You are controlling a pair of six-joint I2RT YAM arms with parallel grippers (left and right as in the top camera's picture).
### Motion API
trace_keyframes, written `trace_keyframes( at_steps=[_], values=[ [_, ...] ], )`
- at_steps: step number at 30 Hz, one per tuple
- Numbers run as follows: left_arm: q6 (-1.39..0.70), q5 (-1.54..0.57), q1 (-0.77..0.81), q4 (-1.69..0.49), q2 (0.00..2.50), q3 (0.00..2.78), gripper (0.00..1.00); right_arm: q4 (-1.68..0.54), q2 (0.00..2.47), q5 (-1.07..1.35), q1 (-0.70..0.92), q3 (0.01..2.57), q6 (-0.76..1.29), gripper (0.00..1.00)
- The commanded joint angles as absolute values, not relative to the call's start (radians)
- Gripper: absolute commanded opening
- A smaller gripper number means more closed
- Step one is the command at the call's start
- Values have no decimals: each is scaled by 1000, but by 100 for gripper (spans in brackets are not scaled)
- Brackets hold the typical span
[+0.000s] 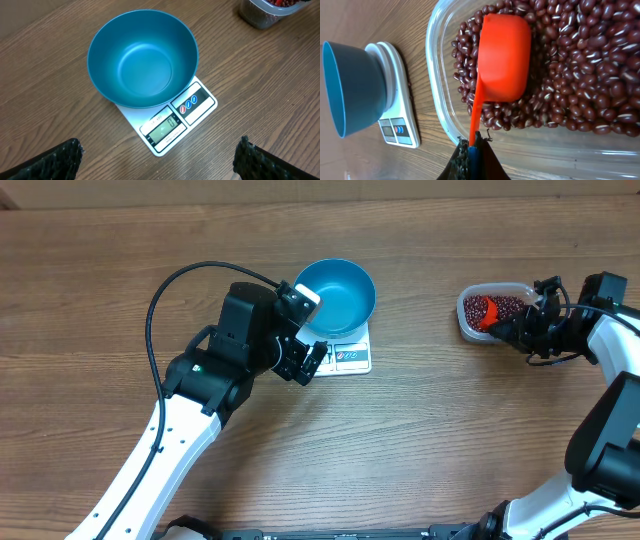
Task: Scoop item into bowl and weigh 150g on scale
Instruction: 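Dip the red scoop into the beans and scoop with the right gripper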
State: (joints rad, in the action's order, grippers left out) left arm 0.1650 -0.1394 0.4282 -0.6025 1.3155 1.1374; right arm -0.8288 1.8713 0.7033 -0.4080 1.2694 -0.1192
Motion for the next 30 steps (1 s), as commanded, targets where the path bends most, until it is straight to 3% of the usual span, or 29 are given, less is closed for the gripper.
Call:
trace_keyframes(
  at_steps=[1,30],
  values=[
    [184,-154,426,-602,1295,1137,100,-823,1907,702,-406,1262,-93,4],
    [184,-154,426,-602,1295,1137,100,-797,1941,965,-515,1262,-82,4]
  ],
)
